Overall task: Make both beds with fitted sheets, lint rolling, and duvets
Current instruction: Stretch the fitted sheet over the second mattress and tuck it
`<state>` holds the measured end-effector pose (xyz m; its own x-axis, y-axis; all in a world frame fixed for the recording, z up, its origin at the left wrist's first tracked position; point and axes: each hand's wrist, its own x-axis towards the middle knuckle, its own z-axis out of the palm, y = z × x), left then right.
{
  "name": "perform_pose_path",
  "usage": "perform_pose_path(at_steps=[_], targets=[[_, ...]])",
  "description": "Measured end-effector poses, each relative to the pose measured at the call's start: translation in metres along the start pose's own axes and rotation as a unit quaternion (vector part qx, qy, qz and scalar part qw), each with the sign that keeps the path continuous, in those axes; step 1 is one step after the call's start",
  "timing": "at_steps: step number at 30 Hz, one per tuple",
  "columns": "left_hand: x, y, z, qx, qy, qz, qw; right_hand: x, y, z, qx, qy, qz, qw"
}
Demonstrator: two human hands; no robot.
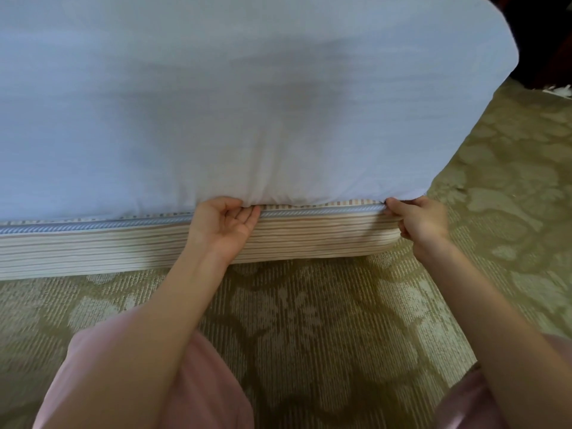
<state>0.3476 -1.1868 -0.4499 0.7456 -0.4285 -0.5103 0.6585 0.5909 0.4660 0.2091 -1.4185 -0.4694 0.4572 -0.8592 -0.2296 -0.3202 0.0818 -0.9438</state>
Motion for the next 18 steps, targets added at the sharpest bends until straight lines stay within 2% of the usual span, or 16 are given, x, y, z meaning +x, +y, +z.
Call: perform_pose_path(at_steps=[4, 8, 13, 18], targets=[[0.0, 0.002, 0.0, -0.001, 0.004, -0.004, 1.0, 0.002, 0.0, -0.003, -0.044, 0.006, -0.048, 0.998], [-0.001, 0.002, 0.0, 0.0, 0.005, -0.005, 1.0, 0.005, 0.008, -0.003, -0.014, 0.049, -0.069, 0.996], [-0.001, 0.0, 0.001, 0.003, 0.008, -0.001, 1.0, 0.007, 0.012, 0.001, 0.052, 0.039, -0.069, 0.995], [-0.002, -0.001, 0.003, 0.008, 0.013, 0.004, 1.0, 0.01, 0.013, 0.005, 0.045, 0.072, -0.08, 0.993]])
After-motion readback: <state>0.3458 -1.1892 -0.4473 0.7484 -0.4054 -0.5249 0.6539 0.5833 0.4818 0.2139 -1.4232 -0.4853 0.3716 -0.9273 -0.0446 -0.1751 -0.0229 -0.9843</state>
